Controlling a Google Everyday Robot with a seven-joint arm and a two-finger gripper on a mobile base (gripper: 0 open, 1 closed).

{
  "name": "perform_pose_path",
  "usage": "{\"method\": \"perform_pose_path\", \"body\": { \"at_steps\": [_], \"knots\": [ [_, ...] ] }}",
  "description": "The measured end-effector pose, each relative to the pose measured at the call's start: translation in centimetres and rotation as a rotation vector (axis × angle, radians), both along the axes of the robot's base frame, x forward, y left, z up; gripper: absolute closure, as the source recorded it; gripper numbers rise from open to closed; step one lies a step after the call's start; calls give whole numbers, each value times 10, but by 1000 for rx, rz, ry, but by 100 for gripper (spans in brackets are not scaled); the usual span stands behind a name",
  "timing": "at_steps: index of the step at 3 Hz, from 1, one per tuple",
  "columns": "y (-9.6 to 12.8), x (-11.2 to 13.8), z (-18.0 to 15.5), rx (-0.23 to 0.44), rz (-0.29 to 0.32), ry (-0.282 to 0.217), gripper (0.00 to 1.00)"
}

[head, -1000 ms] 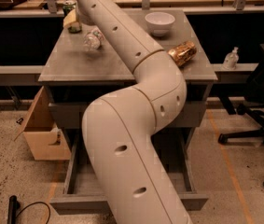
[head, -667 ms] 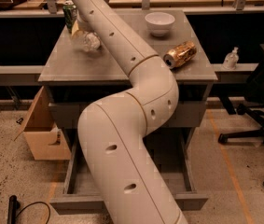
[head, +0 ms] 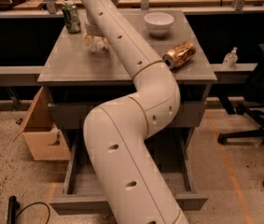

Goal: Move water bottle near orange can

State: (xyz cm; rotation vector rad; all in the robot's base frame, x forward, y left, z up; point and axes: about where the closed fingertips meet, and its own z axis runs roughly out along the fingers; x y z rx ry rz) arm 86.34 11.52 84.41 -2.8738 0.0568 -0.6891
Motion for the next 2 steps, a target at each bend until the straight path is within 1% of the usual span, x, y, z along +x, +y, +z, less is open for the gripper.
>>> {"method": "perform_pose_path", "body": {
  "at_steps": [1, 2],
  "knots": [
    [-35, -6, 31, 119, -95, 6, 83],
    [-87, -27, 65, 247, -232, 54, 100]
  ]
}}
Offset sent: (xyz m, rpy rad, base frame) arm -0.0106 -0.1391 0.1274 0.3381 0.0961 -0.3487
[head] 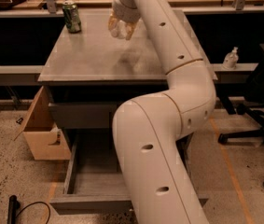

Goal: Move water bottle near orange can

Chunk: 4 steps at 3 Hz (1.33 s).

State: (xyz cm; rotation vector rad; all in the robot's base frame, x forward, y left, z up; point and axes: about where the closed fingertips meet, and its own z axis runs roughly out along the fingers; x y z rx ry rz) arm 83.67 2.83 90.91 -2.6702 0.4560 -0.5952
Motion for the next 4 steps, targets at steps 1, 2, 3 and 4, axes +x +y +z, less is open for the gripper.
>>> {"method": "perform_pose_path", "body": {
  "at_steps": [1, 2, 3, 4],
  "knots": [
    [-21, -13, 10, 67, -73, 48, 100],
    [-26, -30, 18, 132, -111, 106, 100],
    [-24, -40, 22, 174, -130, 145, 100],
    [-17, -46, 23, 196, -125, 168, 100]
  ]
}}
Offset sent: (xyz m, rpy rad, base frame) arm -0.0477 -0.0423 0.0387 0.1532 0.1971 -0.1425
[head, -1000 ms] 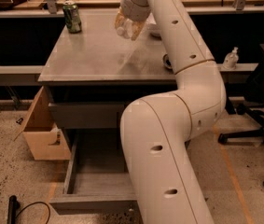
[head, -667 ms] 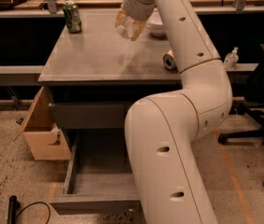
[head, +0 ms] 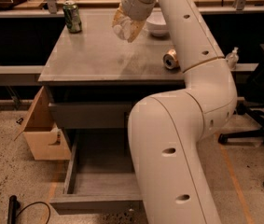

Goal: Move water bottle near orange can

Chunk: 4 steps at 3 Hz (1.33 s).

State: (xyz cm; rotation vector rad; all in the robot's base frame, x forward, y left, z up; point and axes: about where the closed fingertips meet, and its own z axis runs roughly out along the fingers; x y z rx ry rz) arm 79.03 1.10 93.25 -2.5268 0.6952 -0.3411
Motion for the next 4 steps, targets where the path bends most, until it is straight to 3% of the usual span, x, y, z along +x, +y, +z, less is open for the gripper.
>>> {"method": "perform_pose_path", "body": {
  "at_steps": [3, 4],
  "knots": [
    [-1, -18, -13, 36, -49, 108, 100],
    [-11, -22, -28, 36, -88, 157, 84]
  ]
}}
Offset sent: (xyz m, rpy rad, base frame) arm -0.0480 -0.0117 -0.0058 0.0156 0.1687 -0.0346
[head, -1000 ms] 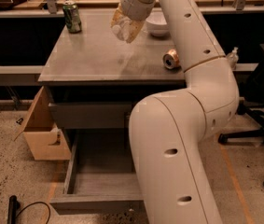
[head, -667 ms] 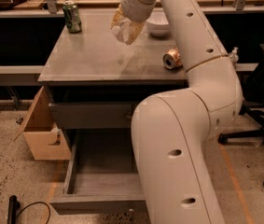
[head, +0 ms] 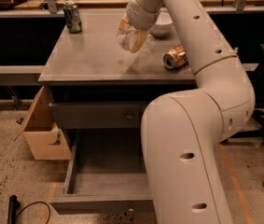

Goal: Move water bottle near orange can

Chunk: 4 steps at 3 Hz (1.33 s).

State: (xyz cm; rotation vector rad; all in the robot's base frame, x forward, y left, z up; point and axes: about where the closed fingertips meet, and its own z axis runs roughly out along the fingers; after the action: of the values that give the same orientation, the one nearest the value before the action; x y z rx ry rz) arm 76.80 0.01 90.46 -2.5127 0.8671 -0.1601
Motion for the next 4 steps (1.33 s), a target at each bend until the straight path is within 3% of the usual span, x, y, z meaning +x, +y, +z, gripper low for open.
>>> {"method": "perform_pose_path", "body": {
  "at_steps": [2, 3, 4],
  "knots": [
    [-19, -18, -33, -14, -58, 121, 38],
    [-23, -24, -40, -12, -66, 148, 15],
    [-23, -28, -44, -9, -63, 162, 0]
  ]
}}
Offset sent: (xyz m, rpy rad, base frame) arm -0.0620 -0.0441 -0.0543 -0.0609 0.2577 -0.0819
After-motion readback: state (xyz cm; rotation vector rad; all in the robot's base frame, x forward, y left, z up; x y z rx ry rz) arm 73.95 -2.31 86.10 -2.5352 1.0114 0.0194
